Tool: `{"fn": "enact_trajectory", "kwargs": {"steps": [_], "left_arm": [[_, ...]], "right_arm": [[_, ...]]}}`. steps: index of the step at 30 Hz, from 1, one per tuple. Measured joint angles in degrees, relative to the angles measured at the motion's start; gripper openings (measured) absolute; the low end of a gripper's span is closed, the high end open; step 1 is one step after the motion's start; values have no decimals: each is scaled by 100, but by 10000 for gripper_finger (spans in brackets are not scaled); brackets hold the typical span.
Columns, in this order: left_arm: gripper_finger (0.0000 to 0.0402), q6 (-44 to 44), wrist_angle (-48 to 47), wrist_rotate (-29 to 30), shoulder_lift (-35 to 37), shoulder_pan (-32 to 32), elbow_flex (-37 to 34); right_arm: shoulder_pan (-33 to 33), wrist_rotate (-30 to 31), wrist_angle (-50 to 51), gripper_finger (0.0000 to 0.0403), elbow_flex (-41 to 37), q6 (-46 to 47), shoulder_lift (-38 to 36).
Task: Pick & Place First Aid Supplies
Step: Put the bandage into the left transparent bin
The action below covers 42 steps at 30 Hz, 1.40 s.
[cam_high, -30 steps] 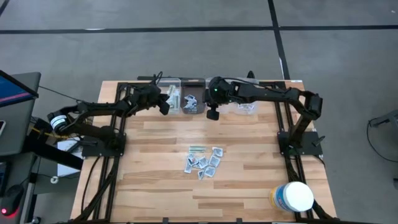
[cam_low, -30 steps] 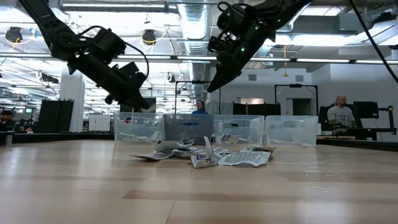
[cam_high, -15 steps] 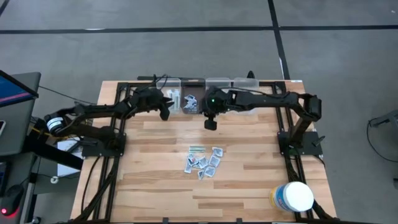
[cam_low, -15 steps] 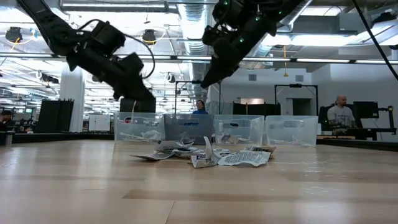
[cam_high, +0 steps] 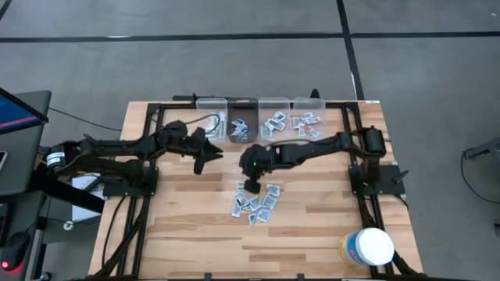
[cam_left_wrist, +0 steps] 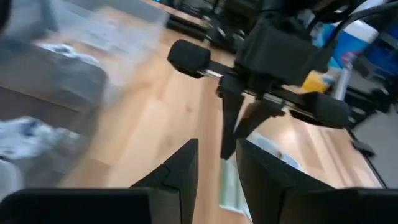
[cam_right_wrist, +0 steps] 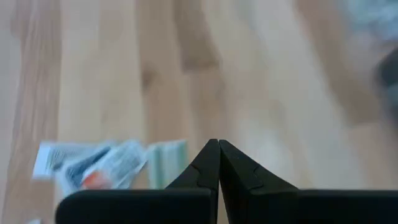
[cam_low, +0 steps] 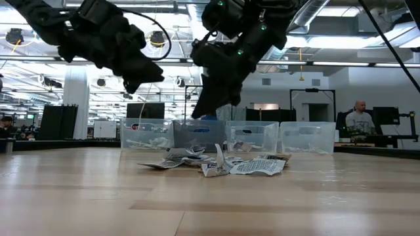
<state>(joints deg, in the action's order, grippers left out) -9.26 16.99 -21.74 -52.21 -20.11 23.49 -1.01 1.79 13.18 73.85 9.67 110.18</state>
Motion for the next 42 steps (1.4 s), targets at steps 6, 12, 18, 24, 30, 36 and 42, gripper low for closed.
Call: {"fn": "enact_trajectory", "kwargs": {"steps": [6,12,18,24,30,36,42], "left_arm": [[108,-177,-20,9,81,558,-208],[108,-199,-13,167,81,893,-270],[108,-199,-2,203,81,959,-269],[108,-199,-3,203,81,959,-269],[108,-199,-4,202,80,956,-269],[108,-199,-4,201,79,956,-269],[108,-199,-7,201,77,956,-269]], "right_arm": [[320,252,-57,1,-6,145,245],[445,713,-21,35,-7,290,467],[540,726,-37,101,-7,303,463],[579,650,208,146,-17,301,463],[584,537,491,153,-20,284,470],[592,184,464,134,-13,238,724],[663,166,539,96,-2,344,821]]}}
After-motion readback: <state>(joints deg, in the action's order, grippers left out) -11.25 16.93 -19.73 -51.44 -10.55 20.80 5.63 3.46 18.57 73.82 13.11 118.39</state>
